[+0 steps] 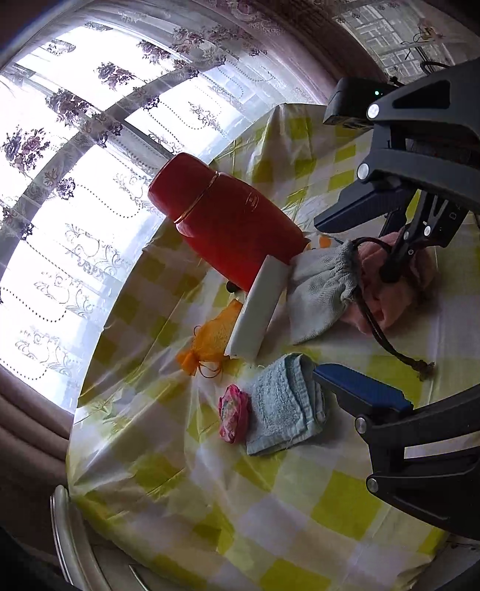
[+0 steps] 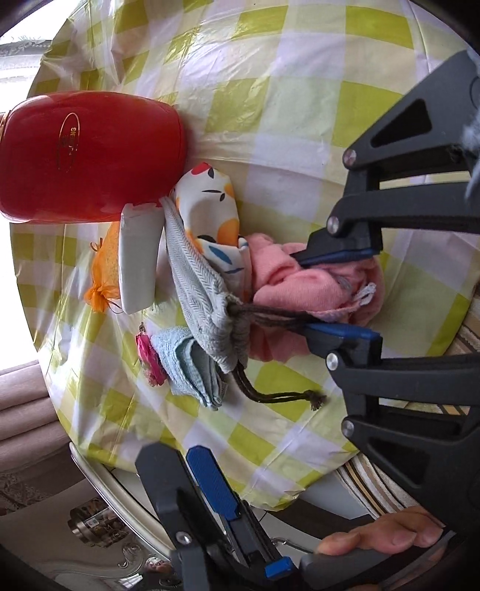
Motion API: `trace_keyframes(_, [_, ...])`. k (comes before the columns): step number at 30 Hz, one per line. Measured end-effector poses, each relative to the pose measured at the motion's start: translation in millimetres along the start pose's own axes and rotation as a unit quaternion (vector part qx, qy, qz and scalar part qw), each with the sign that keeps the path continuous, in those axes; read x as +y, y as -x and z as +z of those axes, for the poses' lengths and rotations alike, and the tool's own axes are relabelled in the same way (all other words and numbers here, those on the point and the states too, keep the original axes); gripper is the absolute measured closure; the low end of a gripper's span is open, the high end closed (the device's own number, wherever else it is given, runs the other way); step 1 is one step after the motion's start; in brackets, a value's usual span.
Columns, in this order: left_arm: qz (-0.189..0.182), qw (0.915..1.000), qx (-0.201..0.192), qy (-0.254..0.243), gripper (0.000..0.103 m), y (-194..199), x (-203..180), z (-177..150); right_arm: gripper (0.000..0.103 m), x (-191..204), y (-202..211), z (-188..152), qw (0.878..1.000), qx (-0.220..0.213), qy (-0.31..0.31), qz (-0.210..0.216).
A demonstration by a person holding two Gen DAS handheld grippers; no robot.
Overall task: Organize soft objects
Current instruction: 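Grasp the pink cloth with the right gripper while the left gripper grasps the grey drawstring bag, then pull the grey bag with the left gripper away from the pink cloth held by the right gripper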
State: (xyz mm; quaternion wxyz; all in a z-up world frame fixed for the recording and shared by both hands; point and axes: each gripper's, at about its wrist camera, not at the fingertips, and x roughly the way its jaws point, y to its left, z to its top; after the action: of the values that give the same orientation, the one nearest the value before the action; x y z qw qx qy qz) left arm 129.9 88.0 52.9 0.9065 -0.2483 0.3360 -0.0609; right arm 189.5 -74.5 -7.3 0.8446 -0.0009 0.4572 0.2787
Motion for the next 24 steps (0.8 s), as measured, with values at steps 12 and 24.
trace_keyframes(12, [-0.029, 0.9855, 0.165, 0.029, 0.049, -106, -17, -6, 0.073, -7, 16, -14, 1.000, 0.004, -0.002, 0.000])
trace_keyframes(24, [-0.029, 0.9938, 0.102, 0.032, 0.088, -80, -14, -8, 0.074, -19, 32, -21, 1.000, -0.009, -0.017, -0.001])
